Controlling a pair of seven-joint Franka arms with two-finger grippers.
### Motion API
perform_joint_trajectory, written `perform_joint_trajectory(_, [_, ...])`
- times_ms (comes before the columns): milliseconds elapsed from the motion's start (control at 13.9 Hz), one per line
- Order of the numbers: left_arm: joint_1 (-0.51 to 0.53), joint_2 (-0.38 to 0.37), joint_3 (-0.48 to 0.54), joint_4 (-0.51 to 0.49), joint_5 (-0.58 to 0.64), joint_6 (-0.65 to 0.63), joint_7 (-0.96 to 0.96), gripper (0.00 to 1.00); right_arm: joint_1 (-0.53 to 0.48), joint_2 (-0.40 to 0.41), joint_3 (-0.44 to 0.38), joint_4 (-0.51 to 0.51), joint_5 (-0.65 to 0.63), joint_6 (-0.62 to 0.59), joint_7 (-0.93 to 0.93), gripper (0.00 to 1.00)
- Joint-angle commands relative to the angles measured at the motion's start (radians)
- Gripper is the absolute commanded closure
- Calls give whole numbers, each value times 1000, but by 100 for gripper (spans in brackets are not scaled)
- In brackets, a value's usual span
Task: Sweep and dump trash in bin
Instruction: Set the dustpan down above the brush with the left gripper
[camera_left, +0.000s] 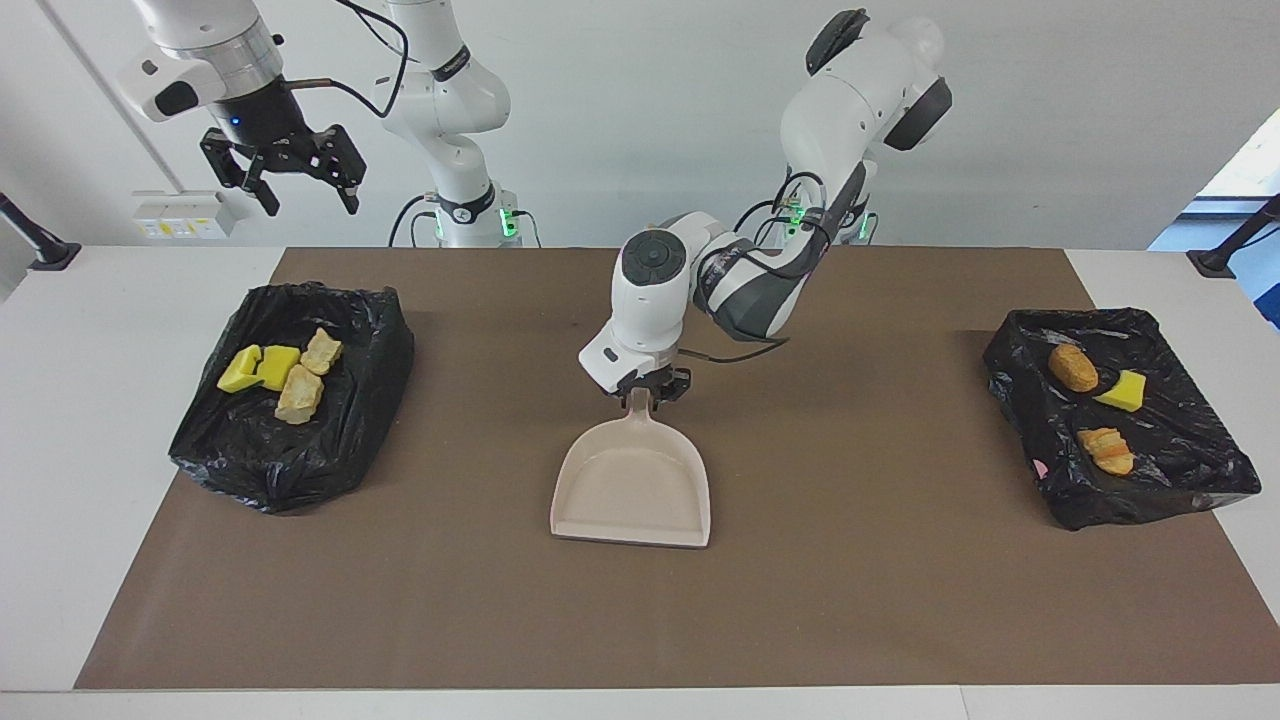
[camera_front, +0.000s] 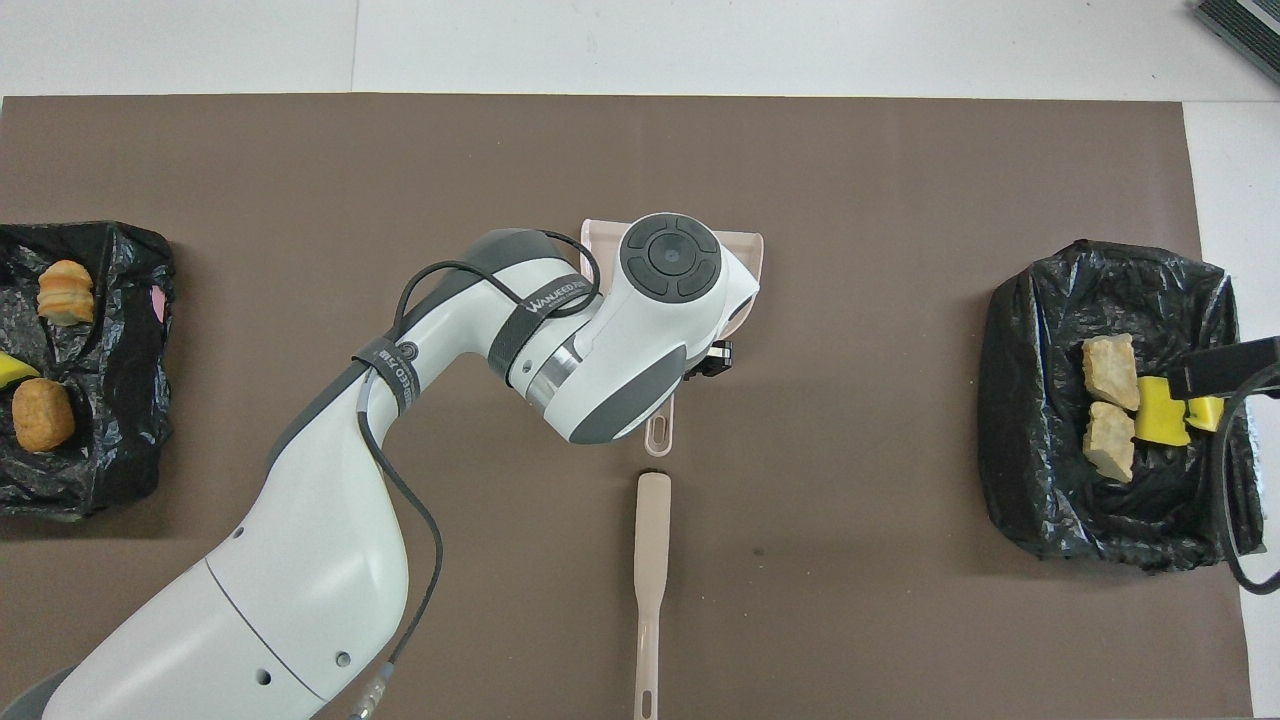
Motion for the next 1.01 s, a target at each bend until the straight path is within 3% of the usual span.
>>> perform_joint_trajectory(0, [-18, 9, 10, 35, 20, -43, -16, 6, -14, -15, 8, -19, 16, 3, -15, 0])
perform_joint_trajectory(144, [-9, -8, 22, 37, 25, -83, -8, 0, -14, -15, 8, -19, 16, 3, -15, 0])
perform_joint_trajectory(504, [16, -231, 126, -101, -5, -144, 21, 0, -15, -15, 8, -19, 16, 3, -15, 0])
perform_joint_trajectory(648, [28, -284, 192, -129, -22, -200, 29, 0, -14, -15, 8, -19, 16, 3, -15, 0])
perform_joint_trajectory(792, [58, -337, 260, -132, -116, -218, 146, 0, -14, -15, 8, -19, 16, 3, -15, 0])
perform_joint_trajectory(936, [68, -458, 376, -207, -211, -217, 324, 0, -14, -15, 8, -19, 16, 2, -15, 0])
